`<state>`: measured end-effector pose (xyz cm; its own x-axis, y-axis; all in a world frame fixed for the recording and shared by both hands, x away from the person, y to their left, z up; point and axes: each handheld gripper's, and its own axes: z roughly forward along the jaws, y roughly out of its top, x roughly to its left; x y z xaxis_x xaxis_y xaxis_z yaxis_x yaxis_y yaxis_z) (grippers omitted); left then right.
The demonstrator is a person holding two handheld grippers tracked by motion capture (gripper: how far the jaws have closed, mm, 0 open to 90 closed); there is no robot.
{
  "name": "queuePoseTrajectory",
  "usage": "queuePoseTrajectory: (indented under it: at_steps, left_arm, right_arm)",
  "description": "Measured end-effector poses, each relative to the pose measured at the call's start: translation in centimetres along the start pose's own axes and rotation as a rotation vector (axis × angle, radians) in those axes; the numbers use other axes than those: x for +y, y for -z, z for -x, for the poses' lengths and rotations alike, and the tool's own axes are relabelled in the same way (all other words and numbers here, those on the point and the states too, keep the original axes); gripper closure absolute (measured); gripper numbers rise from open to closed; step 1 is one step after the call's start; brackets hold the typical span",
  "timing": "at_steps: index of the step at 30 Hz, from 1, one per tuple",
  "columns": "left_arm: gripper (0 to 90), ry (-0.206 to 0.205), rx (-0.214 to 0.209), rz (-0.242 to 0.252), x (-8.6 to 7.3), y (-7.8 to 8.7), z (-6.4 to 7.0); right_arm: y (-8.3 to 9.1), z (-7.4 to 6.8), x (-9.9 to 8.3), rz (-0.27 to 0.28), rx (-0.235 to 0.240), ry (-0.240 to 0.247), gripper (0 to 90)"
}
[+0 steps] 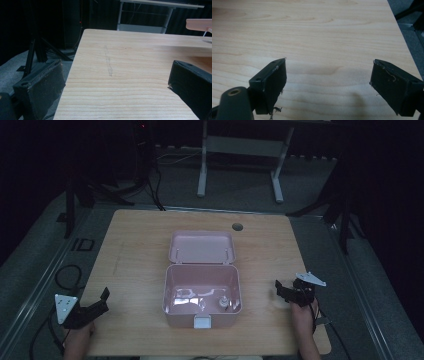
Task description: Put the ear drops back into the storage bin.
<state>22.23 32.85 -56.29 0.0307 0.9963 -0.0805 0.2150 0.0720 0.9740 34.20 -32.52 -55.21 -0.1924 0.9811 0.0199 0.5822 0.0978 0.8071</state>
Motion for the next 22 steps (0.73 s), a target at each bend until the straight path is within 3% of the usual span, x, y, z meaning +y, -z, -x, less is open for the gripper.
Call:
queuePoseTrajectory:
  at_steps: [4,8,9,11,18,22]
  left_arm:
    - [0.5,0.002,-0.003,0.0,0.0,0.0,0.0]
    - [0.5,0.003,-0.004,-0.002,0.0,0.0,0.0]
    - [0.5,0.003,-0.004,-0.002,0.0,0.0,0.0]
    - [0.5,0.002,-0.004,-0.002,0.0,0.0,0.0]
    - [0.5,0.004,-0.004,-0.001,0.0,0.0,-0.1]
    - [0.5,0.006,-0.004,-0.001,0.0,0.0,-0.1]
  right_arm:
    - [0.4,0.4,-0.1,0.031,0.009,-0.035,13.3]
    - [0.9,1.1,-0.3,0.07,0.045,-0.109,13.7]
    - [0.9,1.1,-0.3,0.07,0.045,-0.109,13.7]
    - [0.9,1.5,-0.4,0.075,0.073,-0.159,13.7]
    - [0.6,1.1,-0.4,0.043,0.05,-0.112,13.7]
    - [0.5,1.1,-0.4,0.034,0.052,-0.114,13.7]
